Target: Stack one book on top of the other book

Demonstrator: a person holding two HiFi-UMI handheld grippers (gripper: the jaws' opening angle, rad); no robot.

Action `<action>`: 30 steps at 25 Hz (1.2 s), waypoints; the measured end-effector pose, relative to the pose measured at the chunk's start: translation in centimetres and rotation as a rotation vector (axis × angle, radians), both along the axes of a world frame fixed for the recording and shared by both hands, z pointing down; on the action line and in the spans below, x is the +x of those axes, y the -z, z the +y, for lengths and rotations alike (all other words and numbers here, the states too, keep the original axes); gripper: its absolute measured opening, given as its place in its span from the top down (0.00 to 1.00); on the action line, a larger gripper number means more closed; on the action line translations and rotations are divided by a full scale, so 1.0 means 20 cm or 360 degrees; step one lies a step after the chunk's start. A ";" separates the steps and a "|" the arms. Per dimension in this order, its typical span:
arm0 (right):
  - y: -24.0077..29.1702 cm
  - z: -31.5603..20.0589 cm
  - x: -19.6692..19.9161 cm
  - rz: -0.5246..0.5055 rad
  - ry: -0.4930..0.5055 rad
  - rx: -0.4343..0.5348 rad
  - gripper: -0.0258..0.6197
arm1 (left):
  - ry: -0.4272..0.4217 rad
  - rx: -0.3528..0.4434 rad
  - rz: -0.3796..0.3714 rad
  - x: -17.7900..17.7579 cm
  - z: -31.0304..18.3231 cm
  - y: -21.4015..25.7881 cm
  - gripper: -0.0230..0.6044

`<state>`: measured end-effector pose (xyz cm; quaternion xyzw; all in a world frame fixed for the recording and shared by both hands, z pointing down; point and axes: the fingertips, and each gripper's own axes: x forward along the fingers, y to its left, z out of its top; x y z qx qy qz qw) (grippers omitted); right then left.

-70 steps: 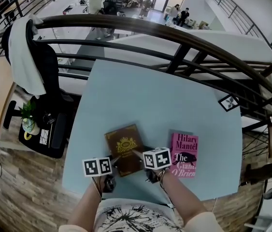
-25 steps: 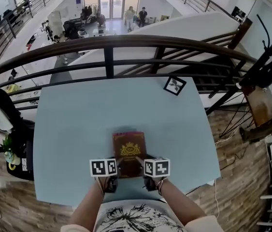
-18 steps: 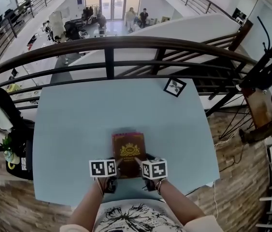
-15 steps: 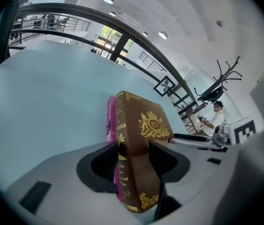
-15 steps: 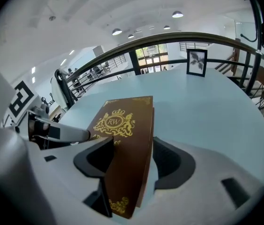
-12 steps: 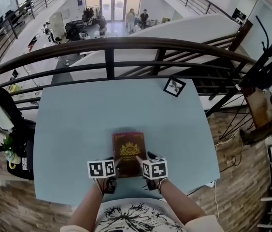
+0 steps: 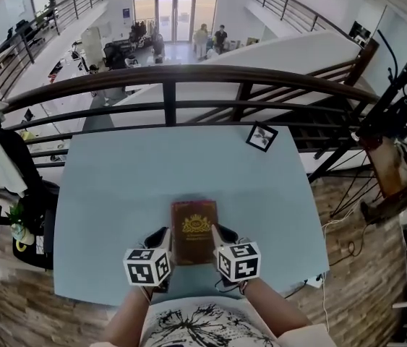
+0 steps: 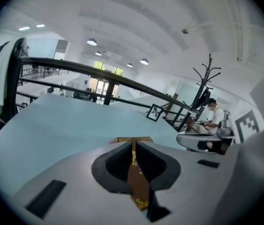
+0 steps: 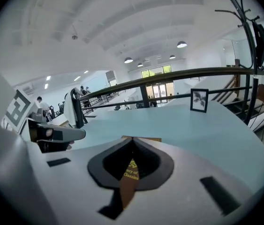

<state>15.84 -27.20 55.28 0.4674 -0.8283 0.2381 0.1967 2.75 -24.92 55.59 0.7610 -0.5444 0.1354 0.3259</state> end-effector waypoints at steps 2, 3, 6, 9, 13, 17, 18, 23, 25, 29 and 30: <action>0.10 0.01 -0.02 -0.0017 0.0031 0.0094 0.97 | -0.0013 0.0136 -0.0045 -0.01 0.01 0.13 0.92; 0.15 0.01 -0.02 -0.0030 0.0043 0.0147 0.97 | -0.0015 0.0212 -0.0065 -0.01 0.01 0.20 0.92; 0.34 0.01 -0.04 -0.0064 0.0073 0.0336 0.97 | -0.0036 0.0469 -0.0140 -0.03 0.03 0.41 0.92; 0.53 0.02 -0.06 -0.0071 0.0109 0.0559 0.97 | -0.0063 0.0717 -0.0244 -0.04 0.05 0.59 0.92; 0.78 0.07 -0.09 -0.0077 0.0171 0.0851 0.97 | -0.0050 0.0962 -0.0334 -0.06 0.10 0.86 0.92; 0.95 0.13 -0.11 -0.0099 0.0211 0.1102 0.97 | -0.0053 0.1120 -0.0326 -0.09 0.16 1.01 0.92; 0.99 0.14 -0.12 -0.0099 0.0222 0.1159 0.97 | -0.0065 0.1126 -0.0311 -0.09 0.17 1.02 0.92; 1.01 0.17 -0.16 -0.0153 0.0244 0.1179 0.97 | -0.0065 0.1133 -0.0258 -0.11 0.18 1.01 0.92; 0.99 0.17 -0.16 -0.0183 0.0245 0.1115 0.97 | -0.0051 0.1131 -0.0267 -0.12 0.18 1.01 0.93; 0.94 0.17 -0.20 -0.0156 0.0261 0.1075 0.97 | -0.0013 0.1114 -0.0334 -0.15 0.17 0.99 0.94; 0.93 0.17 -0.20 -0.0145 0.0268 0.1071 0.97 | -0.0008 0.1107 -0.0327 -0.15 0.17 0.99 0.94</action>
